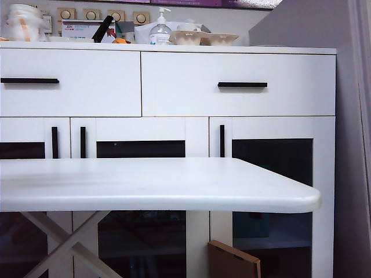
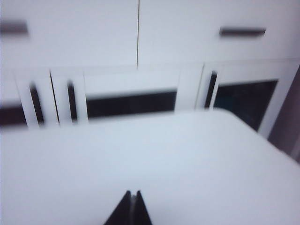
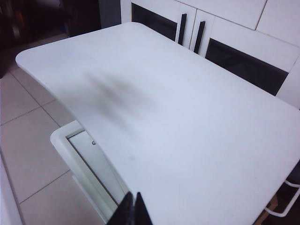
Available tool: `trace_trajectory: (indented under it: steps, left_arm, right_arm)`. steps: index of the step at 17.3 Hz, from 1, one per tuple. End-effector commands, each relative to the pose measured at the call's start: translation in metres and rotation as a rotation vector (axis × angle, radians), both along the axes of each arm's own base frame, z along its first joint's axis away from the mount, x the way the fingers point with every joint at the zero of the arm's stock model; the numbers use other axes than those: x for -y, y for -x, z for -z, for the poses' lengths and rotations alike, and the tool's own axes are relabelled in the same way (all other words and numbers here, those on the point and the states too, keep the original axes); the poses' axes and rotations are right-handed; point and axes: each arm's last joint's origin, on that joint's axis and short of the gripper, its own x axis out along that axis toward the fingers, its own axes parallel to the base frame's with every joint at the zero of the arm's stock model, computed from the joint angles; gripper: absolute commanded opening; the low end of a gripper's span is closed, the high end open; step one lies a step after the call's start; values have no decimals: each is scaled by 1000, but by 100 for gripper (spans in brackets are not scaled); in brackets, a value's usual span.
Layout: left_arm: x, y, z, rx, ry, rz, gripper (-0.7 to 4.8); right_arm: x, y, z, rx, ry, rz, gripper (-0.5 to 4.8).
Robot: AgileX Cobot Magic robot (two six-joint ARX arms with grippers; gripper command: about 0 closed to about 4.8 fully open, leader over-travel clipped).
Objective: Pick up a can of beer from the white table, open the left drawer, place the beer inside the drawer, and finally close the drawer.
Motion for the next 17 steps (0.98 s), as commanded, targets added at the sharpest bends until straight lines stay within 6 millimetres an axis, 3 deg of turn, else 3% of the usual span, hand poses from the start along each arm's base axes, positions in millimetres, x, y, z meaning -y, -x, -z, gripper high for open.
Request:
trace_trajectory:
  steps: [1, 6, 9, 17]
  left_arm:
    - [-2, 7, 24, 9, 39, 6, -6]
    - [-10, 27, 52, 111, 56, -32, -6]
    - [-19, 26, 76, 96, 47, -79, -6]
    - [-34, 24, 90, 19, -62, -202, -6]
  right_arm:
    - [0, 0, -2, 9, -13, -3, -5]
    - [0, 0, -2, 9, -13, -3, -5]
    - [0, 0, -2, 9, -13, -3, -5]
    - [0, 0, -2, 9, -12, -3, -5]
